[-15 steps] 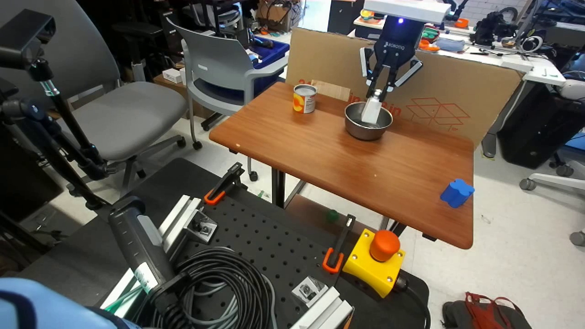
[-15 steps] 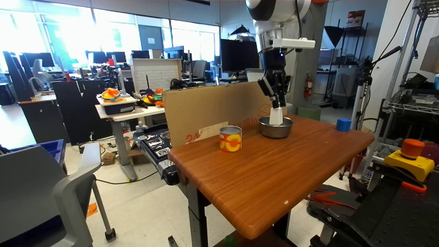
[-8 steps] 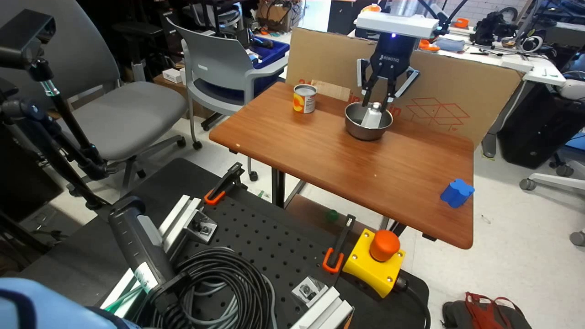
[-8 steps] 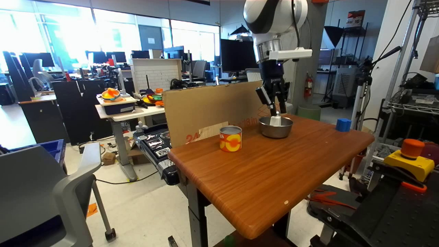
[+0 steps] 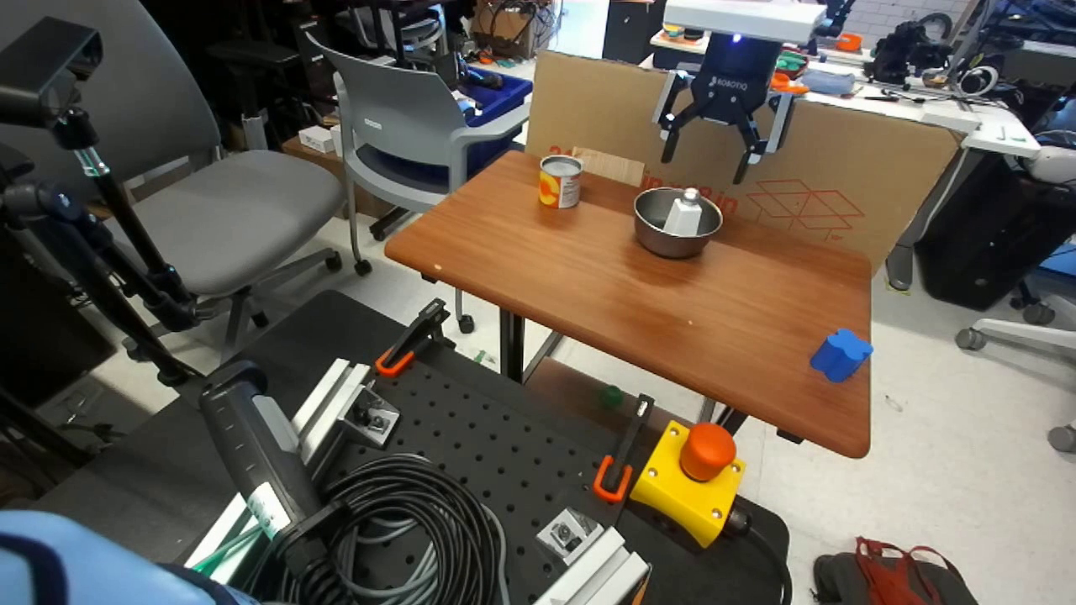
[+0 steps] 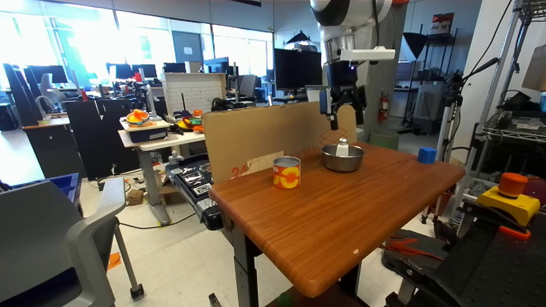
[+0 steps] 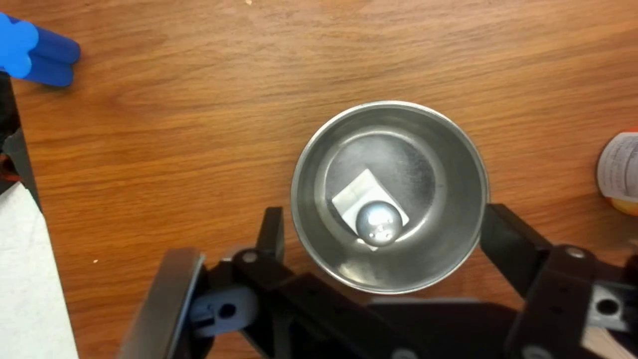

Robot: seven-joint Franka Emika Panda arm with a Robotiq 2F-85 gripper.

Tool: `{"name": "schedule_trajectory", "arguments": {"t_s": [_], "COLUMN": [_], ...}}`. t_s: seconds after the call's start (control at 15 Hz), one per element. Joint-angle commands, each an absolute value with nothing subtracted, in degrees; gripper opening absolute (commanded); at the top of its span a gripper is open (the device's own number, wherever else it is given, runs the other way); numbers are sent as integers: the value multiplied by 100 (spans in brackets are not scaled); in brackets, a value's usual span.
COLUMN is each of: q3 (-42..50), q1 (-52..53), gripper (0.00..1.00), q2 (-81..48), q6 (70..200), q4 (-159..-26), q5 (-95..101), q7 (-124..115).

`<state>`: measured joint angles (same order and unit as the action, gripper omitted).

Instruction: Put the cellar in the silver bowl

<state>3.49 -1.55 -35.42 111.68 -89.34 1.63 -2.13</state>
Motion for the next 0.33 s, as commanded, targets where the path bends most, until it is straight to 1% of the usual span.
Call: {"name": "schedule_trajectory", "arguments": {"t_s": [0.0, 0.07, 0.27], "q3": [491, 375, 455], "q1": [-210, -222, -263], "gripper": [100, 100, 100], "q2": [-2574, -3115, -2682], "q6": [11077, 11115, 11090], "q4": [-9784, -9248, -9610], "q5": [151, 159, 160], "q7": [-672, -397, -561]}}
